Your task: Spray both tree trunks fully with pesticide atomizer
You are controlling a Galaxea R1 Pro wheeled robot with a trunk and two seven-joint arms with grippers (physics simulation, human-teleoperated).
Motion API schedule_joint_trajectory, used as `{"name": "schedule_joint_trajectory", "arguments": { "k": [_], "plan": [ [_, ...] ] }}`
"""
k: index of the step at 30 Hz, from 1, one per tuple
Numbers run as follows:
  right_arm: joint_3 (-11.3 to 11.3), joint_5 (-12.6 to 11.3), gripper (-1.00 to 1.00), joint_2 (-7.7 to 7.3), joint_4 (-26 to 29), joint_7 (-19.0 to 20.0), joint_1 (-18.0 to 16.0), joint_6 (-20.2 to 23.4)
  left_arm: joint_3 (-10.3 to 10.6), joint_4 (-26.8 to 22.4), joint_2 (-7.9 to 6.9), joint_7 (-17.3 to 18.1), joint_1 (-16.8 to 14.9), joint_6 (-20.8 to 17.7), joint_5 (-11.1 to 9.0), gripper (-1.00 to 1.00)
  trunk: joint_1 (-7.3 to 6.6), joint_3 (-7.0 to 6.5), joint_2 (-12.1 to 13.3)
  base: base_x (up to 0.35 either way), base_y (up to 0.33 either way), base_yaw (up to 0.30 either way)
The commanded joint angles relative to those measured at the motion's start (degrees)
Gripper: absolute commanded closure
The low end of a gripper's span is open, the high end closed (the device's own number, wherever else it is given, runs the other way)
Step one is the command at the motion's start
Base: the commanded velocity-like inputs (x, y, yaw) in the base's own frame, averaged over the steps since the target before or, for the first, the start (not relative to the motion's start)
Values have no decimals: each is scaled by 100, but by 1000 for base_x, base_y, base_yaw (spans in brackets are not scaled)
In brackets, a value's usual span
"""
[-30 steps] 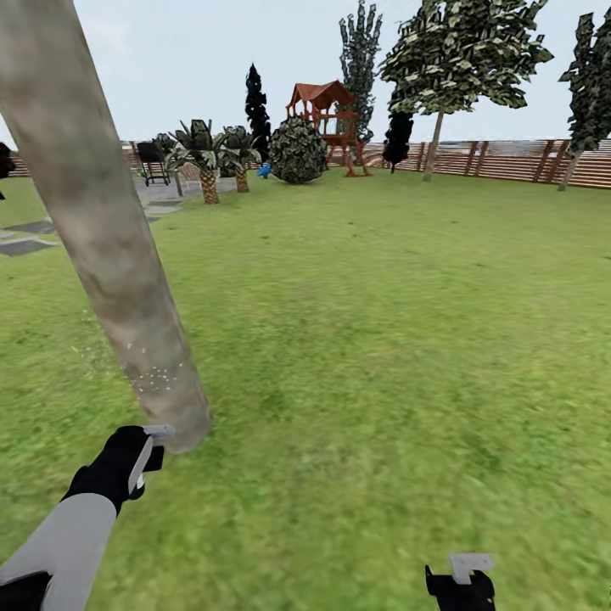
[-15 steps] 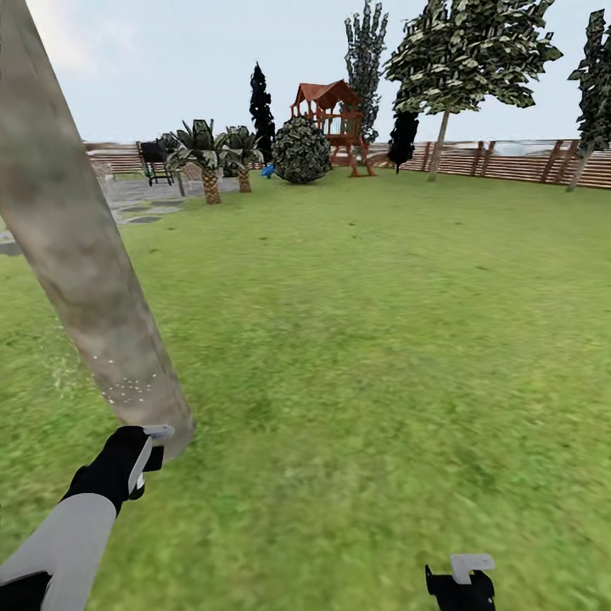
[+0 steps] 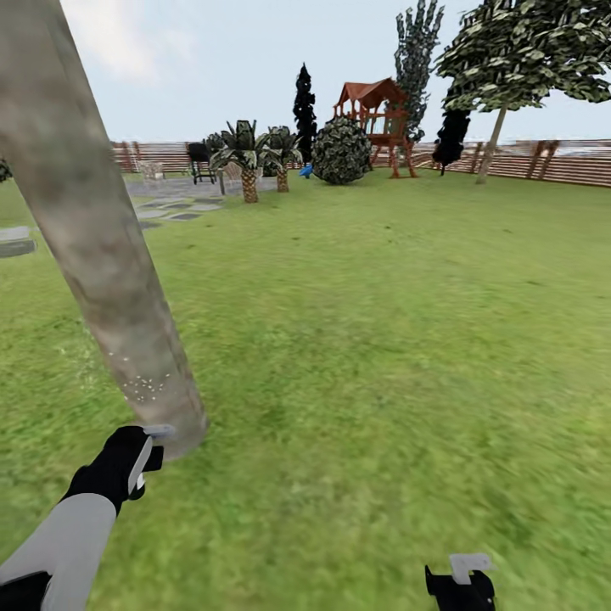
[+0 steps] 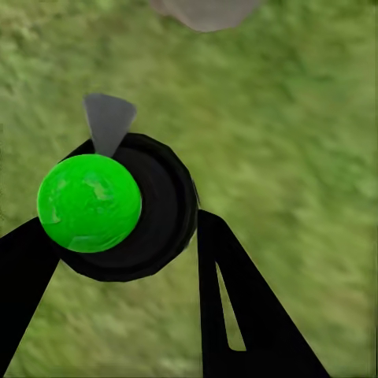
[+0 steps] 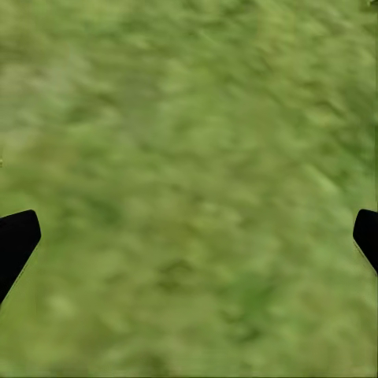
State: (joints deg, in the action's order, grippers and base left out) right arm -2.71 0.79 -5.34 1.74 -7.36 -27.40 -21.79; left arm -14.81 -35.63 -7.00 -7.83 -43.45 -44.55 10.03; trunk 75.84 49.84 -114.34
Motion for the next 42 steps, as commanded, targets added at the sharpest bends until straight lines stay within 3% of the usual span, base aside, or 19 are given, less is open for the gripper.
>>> {"name": "schedule_joint_trajectory", "arguments": {
  "k": [1, 6, 11, 17, 19, 21, 22, 24, 26, 28, 31, 33, 34, 42],
  "plan": [
    [-28, 12, -100, 2, -4, -29, -2, -10, -15, -7, 5, 17, -5, -23, 55, 100, 2, 5, -2, 220, -211, 277],
    [-28, 17, -100, 6, -6, -29, -2, -9, -22, -151, 0, 23, -5, -27, 53, 100, 2, 5, -2, 105, -154, 277],
    [-28, 18, -100, 6, -7, -29, -2, -10, 13, -428, 126, 74, -164, -105, 49, 100, 2, 5, -2, 3, -7, 277],
    [-21, 12, -100, 1, 0, -29, -2, -10, 45, -704, 55, 129, -326, -457, 54, 100, 2, 5, -2, 0, 0, 193],
    [-20, 9, -100, -11, -2, -30, -2, -10, 78, -708, 167, 306, -505, -521, 54, 100, 2, 5, -2, 0, 0, 16],
    [-16, 9, -100, -17, -5, -31, -2, -10, 96, -702, 169, 537, -643, -646, 64, 100, 2, 5, -2, 0, 0, 5],
    [-16, 9, -100, -22, -6, -30, -2, -10, 101, -706, 132, 629, -713, -747, 93, 100, 2, 5, -2, 0, 0, 1],
    [-16, 9, -100, -25, -6, -34, -2, -10, 98, -703, -299, 689, -799, -830, 99, 100, 2, 5, -2, 0, 0, 0],
    [-17, 9, -100, -34, -7, -35, -2, -10, 94, -701, -558, 699, -803, -840, 79, 100, 2, 5, -2, 0, 0, 0],
    [-17, 9, -100, -37, -7, -31, -2, -10, 104, -700, -639, 703, -774, -844, 78, 100, 2, 5, -2, 0, 0, 0],
    [-19, 9, -100, -27, -6, -29, -2, -10, 104, -705, -565, 704, -781, -847, 79, 100, 2, 5, -2, 0, 0, 0],
    [-19, 9, -100, -23, -6, -30, -2, -10, 141, -717, -336, 701, -831, -965, 89, 100, 2, 5, -2, 0, 0, 0],
    [-19, 9, -100, -27, -5, -30, -2, -10, 165, -721, -299, 698, -866, -1072, 96, 100, 2, 5, -2, 0, 0, 0],
    [-18, 9, -100, -24, 2, -29, -2, -10, 198, -788, -288, 695, -850, -1205, 104, 100, 2, 5, -2, 43, -50, 0]
  ]
}}
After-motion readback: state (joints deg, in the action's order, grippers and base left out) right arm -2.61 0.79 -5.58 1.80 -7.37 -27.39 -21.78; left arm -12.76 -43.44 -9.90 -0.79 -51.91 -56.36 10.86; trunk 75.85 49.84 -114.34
